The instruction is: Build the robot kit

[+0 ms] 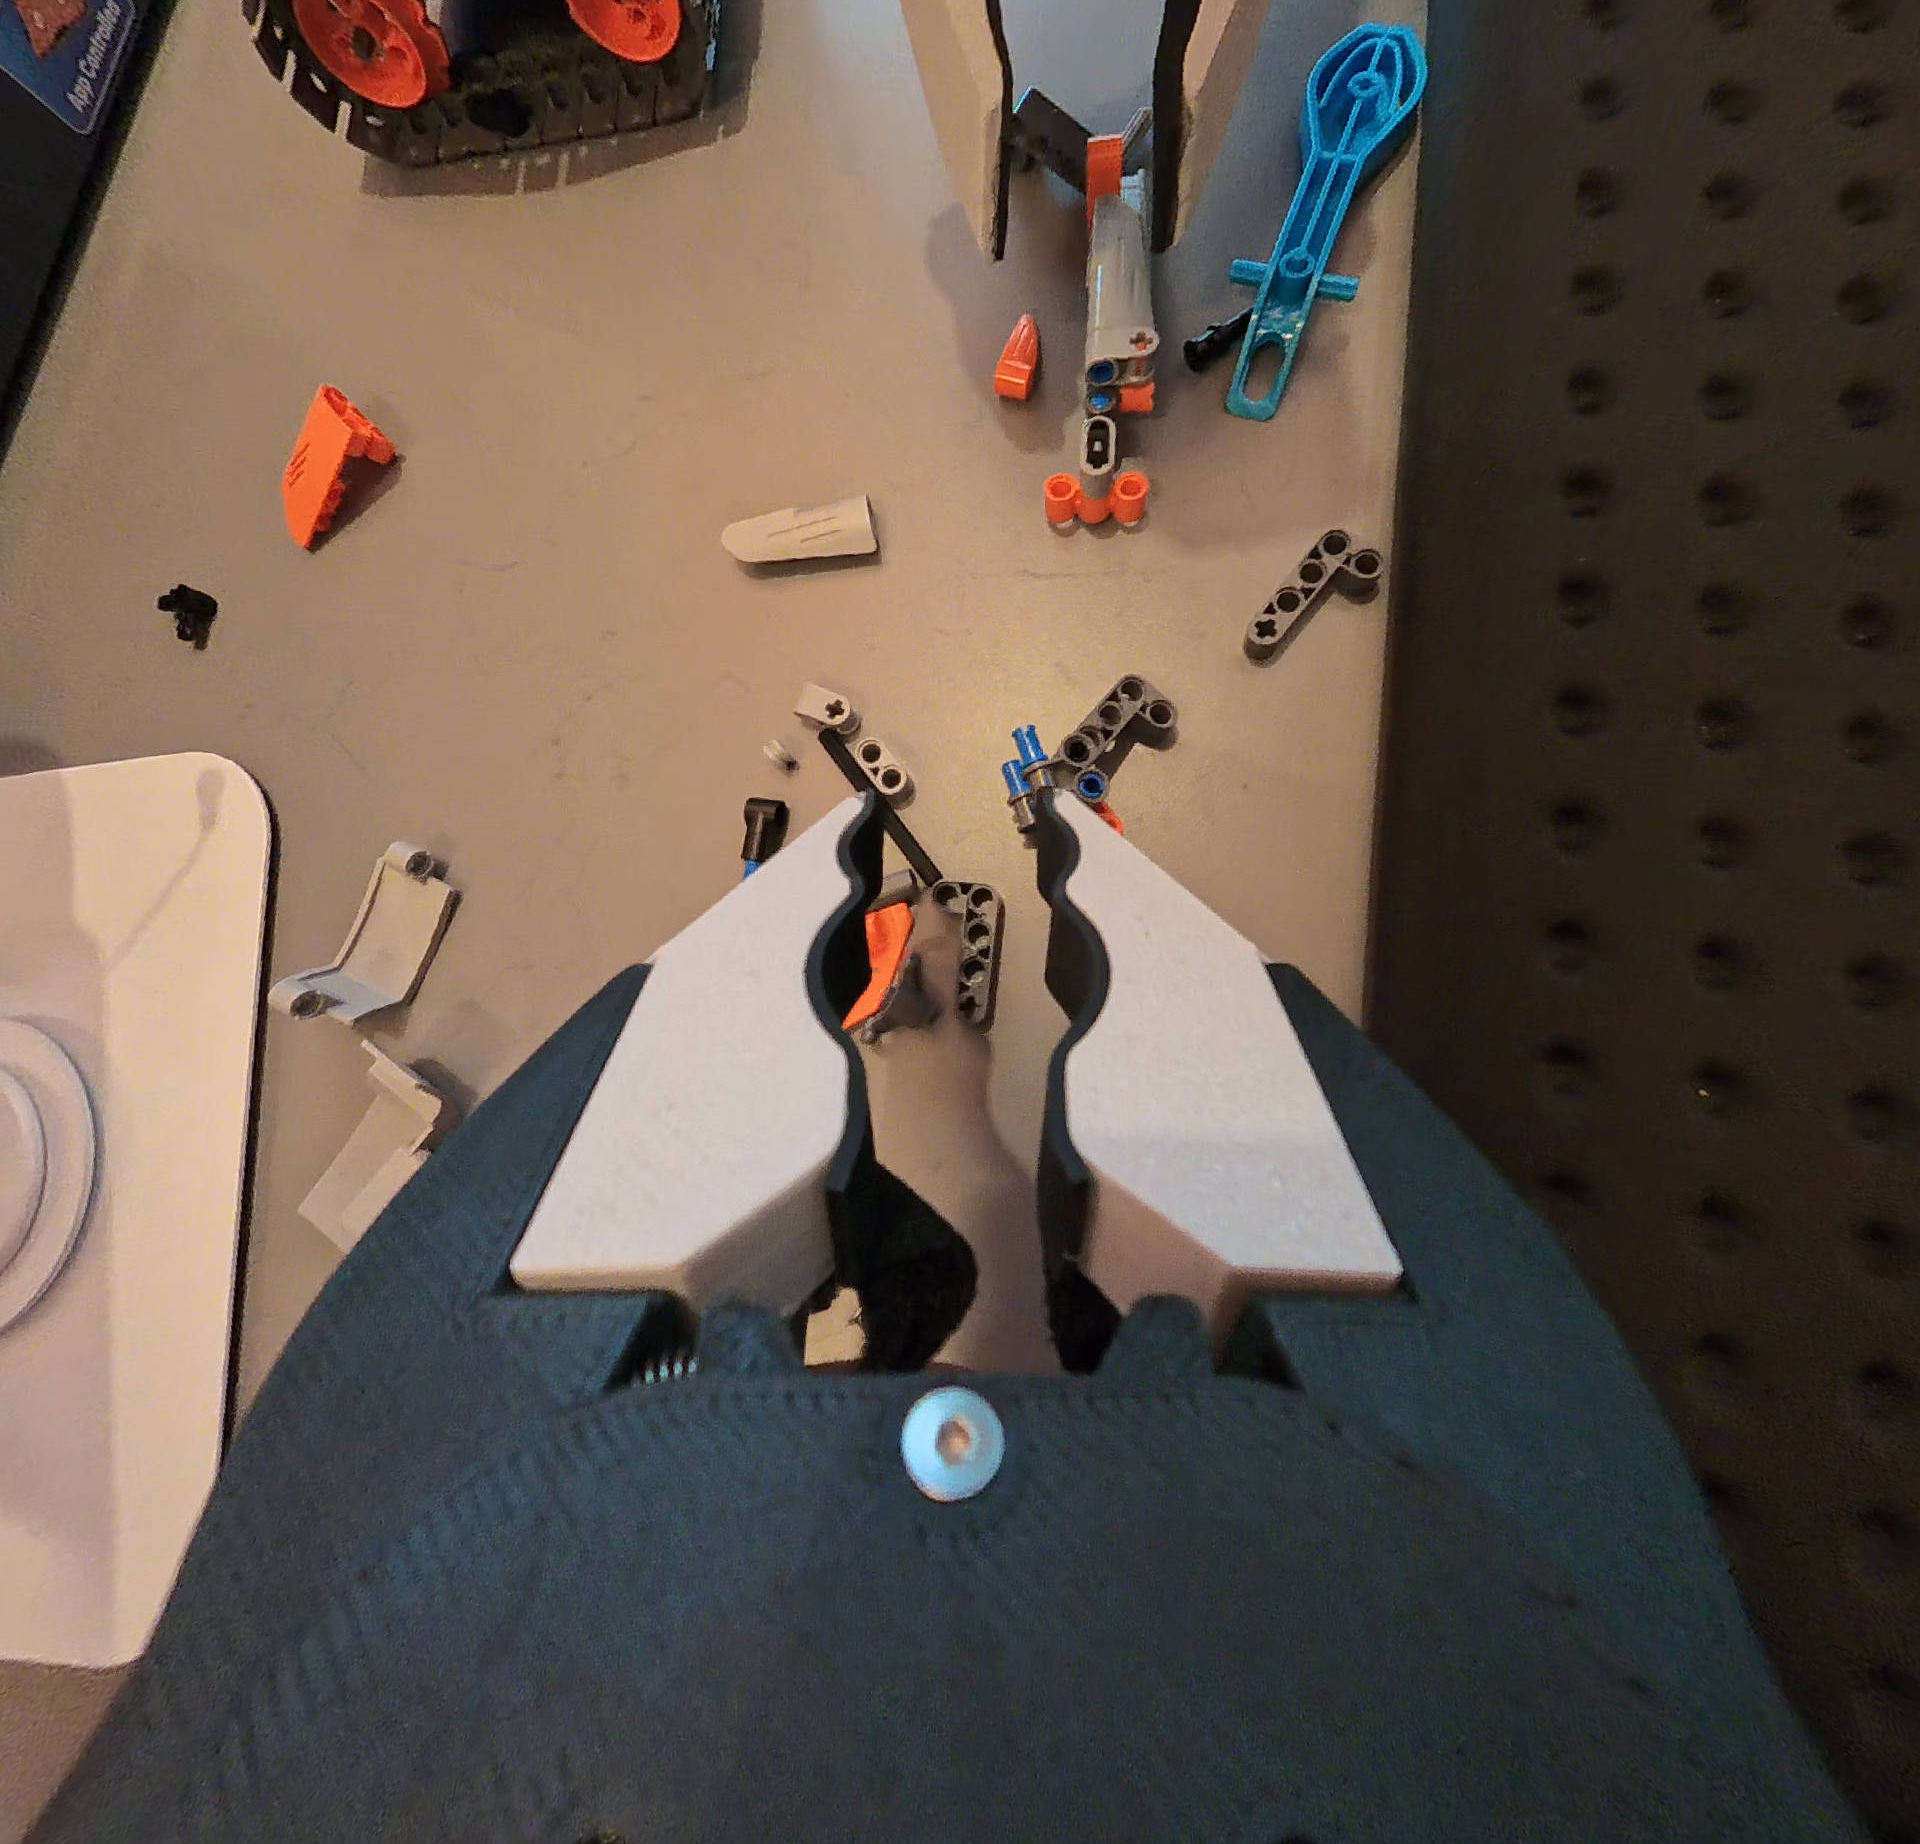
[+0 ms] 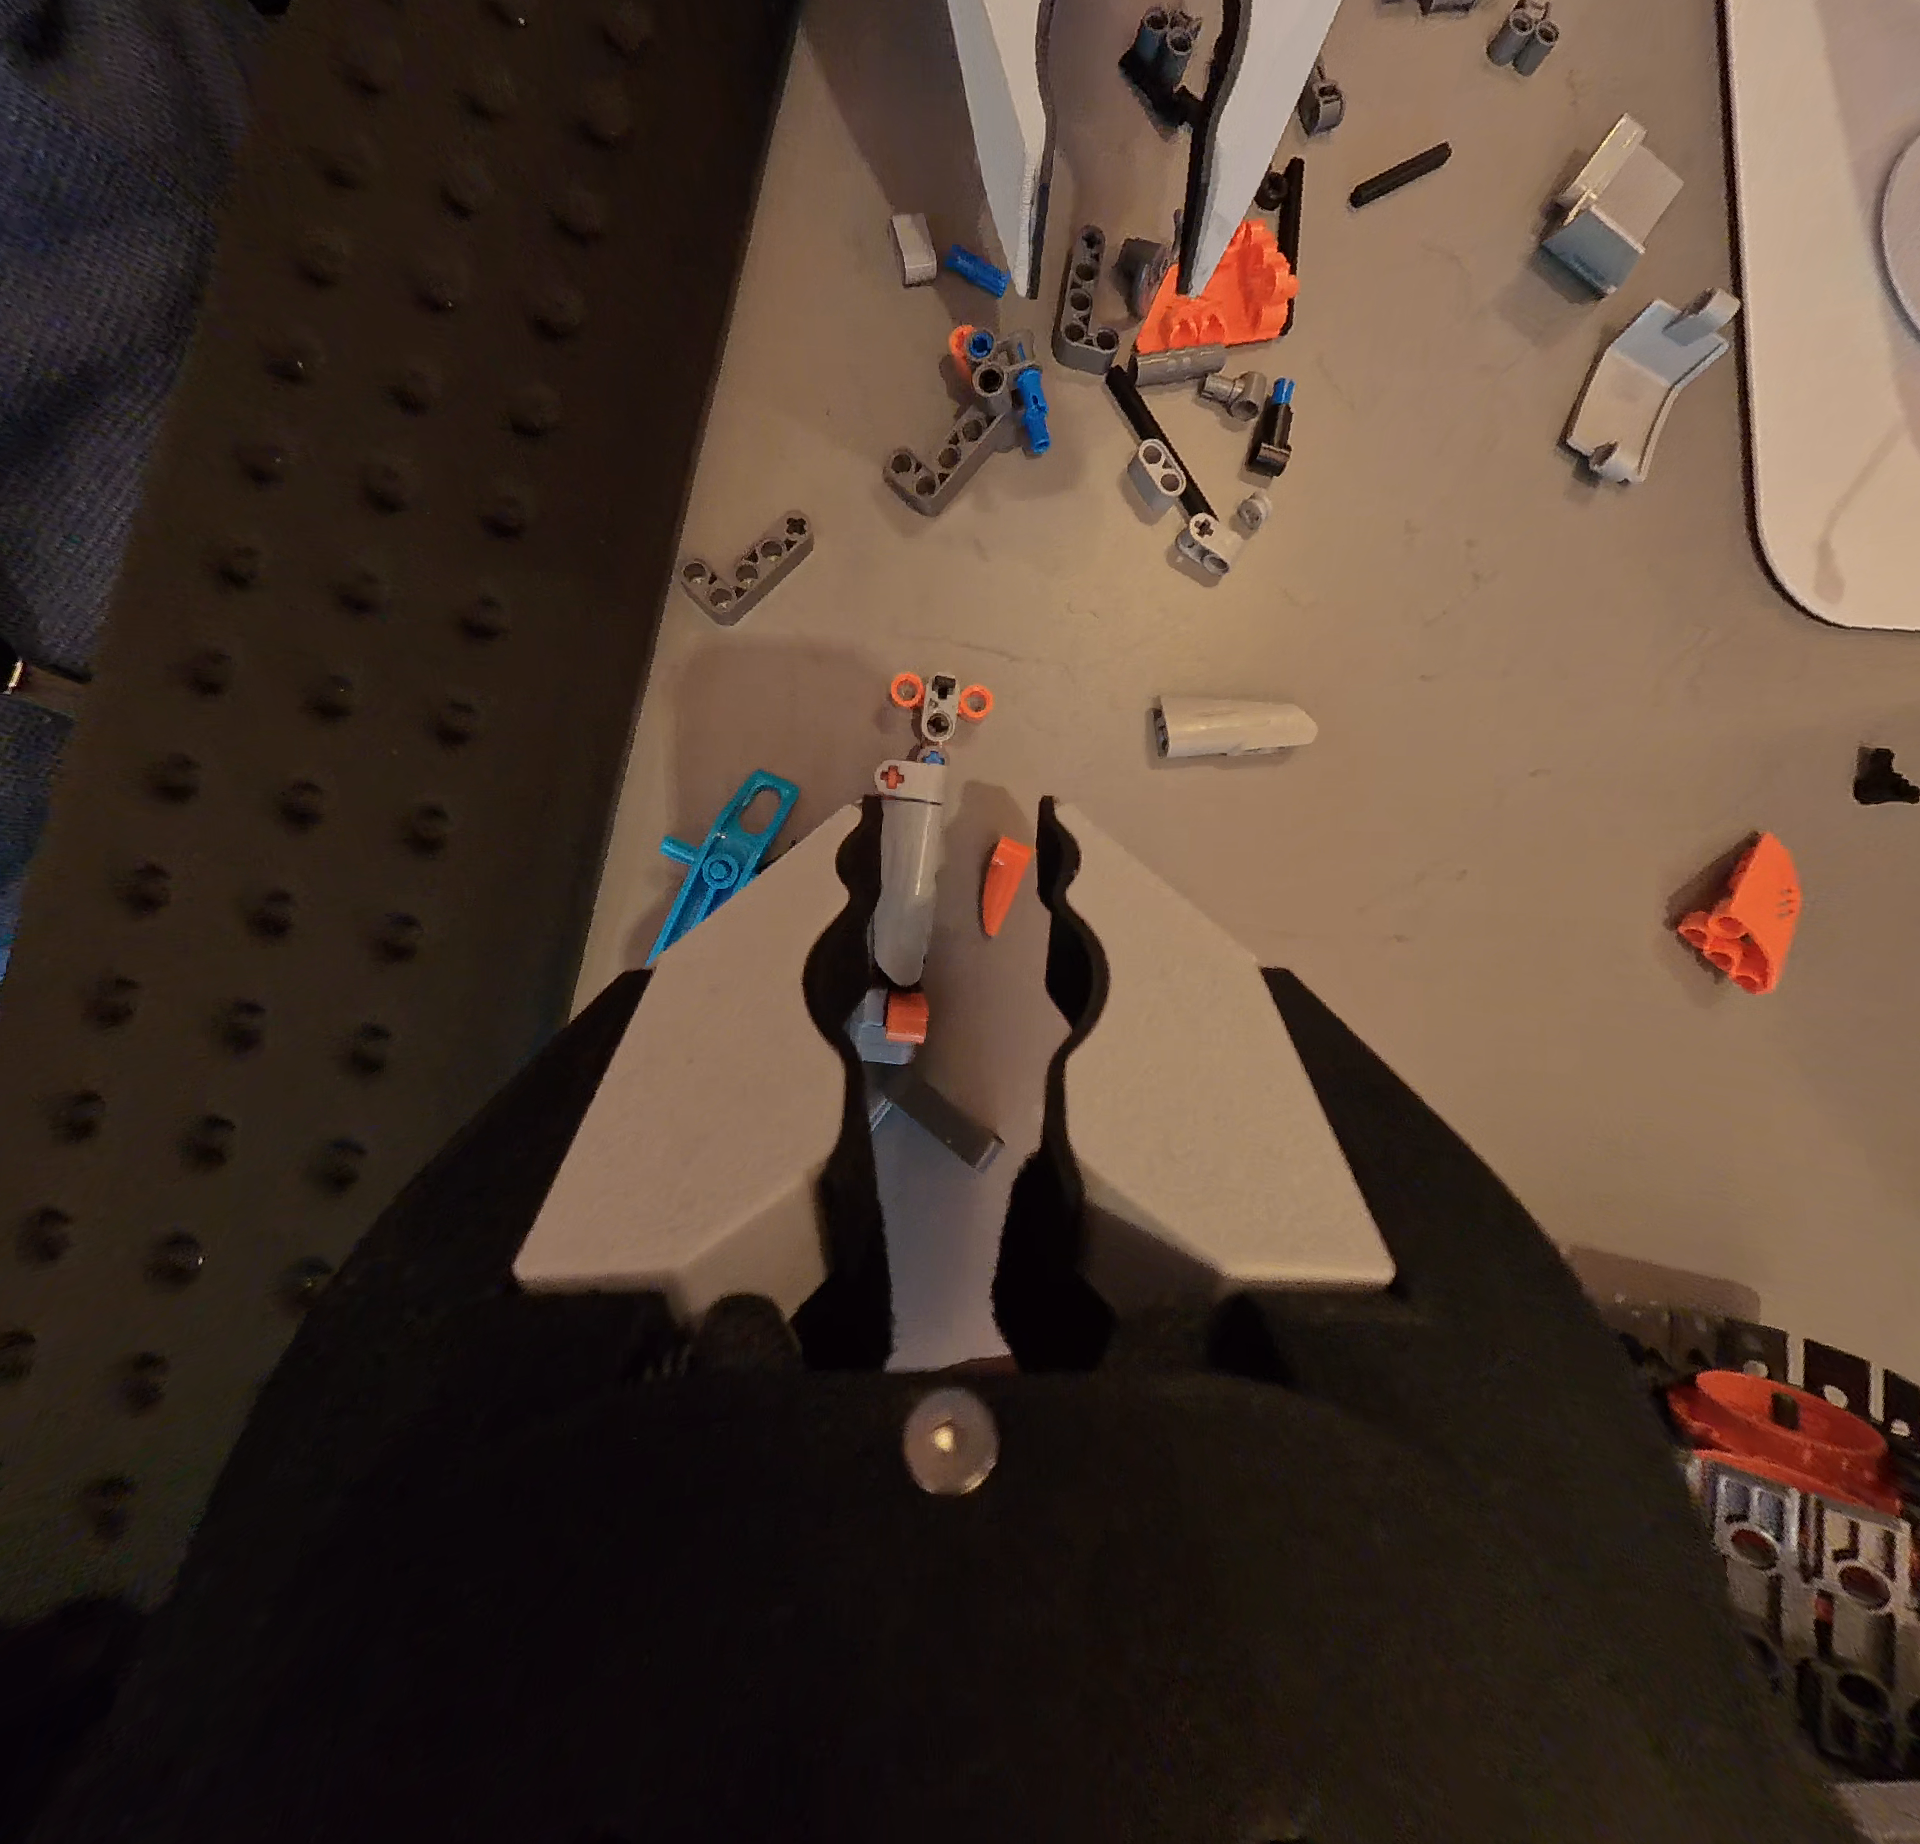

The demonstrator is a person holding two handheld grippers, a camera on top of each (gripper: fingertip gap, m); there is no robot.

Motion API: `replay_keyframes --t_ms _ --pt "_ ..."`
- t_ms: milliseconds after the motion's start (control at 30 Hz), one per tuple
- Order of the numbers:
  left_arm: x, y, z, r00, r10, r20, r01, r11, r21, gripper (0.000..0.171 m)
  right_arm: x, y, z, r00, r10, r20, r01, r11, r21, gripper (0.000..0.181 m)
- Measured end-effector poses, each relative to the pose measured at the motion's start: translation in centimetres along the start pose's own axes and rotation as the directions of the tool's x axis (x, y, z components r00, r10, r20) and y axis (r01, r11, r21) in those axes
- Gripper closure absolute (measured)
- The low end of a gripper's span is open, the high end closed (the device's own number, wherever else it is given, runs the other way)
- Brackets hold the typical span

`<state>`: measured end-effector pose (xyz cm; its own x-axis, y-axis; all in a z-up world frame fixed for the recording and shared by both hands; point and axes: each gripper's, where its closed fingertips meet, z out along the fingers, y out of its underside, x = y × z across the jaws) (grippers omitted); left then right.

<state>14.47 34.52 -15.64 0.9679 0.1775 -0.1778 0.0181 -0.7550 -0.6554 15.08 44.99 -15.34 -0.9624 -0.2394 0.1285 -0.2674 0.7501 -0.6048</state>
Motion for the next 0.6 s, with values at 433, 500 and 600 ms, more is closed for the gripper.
replay_keyframes --t_ms 433,500,600 --pt "1.1 0.7 -0.1 0.998 0.039 -0.038 -0.041 0.998 -0.044 0.144 0.0 -0.6 -0.2 1.0 -0.009 -0.011 0.009 1.0 0.021 0.154" --pt "1.6 0.7 0.3 0.997 0.047 -0.061 -0.05 0.997 -0.051 0.143 0.0 -0.6 -0.2 1.0 -0.012 -0.014 0.012 1.0 0.021 0.154" --pt "2.1 0.6 1.0 0.995 0.049 -0.083 -0.054 0.997 -0.059 0.142 -0.1 -0.7 -0.1 1.0 -0.015 -0.012 0.016 1.0 0.024 0.153"
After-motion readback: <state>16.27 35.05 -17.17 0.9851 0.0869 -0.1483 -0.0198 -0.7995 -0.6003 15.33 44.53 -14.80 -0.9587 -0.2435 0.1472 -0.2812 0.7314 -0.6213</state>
